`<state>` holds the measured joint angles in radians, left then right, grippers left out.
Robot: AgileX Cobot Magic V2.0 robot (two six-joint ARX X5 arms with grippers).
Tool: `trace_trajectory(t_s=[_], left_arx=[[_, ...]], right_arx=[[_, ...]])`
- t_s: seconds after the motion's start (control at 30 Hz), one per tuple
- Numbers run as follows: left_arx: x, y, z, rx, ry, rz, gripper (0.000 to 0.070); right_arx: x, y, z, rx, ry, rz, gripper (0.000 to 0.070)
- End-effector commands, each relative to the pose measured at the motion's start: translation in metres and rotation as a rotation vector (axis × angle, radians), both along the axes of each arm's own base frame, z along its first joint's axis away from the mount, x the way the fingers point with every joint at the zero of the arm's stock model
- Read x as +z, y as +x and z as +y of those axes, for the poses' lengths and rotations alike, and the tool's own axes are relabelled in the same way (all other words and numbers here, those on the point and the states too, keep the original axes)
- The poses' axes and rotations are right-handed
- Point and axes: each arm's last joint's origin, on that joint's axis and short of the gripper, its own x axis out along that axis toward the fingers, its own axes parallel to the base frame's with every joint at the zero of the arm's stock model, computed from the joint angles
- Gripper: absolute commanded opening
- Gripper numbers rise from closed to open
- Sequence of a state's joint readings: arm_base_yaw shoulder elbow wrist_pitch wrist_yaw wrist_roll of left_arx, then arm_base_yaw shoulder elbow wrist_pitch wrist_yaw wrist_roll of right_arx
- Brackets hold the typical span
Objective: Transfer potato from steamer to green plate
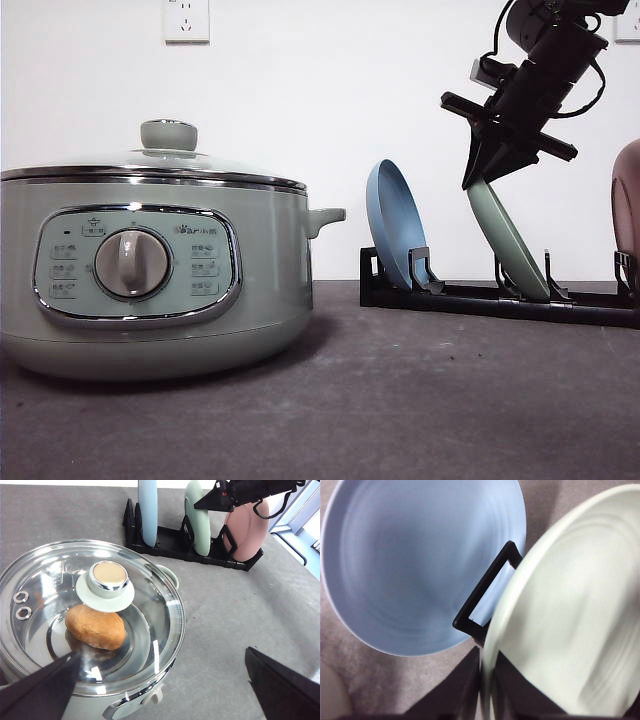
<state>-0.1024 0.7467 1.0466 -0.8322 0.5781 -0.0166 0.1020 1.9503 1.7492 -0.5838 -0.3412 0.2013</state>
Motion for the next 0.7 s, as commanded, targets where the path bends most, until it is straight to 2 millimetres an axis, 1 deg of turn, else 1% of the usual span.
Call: trace_trajectory(t_s=[0.0, 0.1, 0.3, 0.47, 0.53, 0.67], left_arx=[[0.008, -0.001, 0.0, -0.009, -0.003, -0.035, 0.0672], [0.008, -0.001, 0.0, -0.009, -0.003, -0.034, 0.0672], [0.008, -0.001, 0.0, -0.009, -0.003, -0.035, 0.0672], [0.008, -0.001, 0.0, -0.009, -0.003, -0.035, 0.0672], [0.008, -0.001, 0.0, -0.009, -0.003, -0.035, 0.0672], [0.008, -0.001, 0.0, -0.009, -0.003, -0.035, 0.0672]], right_arx=[[0.008, 0.003, 0.001, 0.005, 0.011, -0.034, 0.0005], [0.022, -0.001, 0.001, 0.014, 0.023, -0.07, 0.0005], [0.062, -0.019, 0.0, 0.024, 0.042, -0.168, 0.0005], [0.1, -0.047, 0.0, 0.05, 0.064, -0.252, 0.0005], [0.115, -0.062, 0.003, 0.065, 0.062, -0.273, 0.0005], [0.135, -0.094, 0.011, 0.127, 0.027, -0.281, 0.0005]])
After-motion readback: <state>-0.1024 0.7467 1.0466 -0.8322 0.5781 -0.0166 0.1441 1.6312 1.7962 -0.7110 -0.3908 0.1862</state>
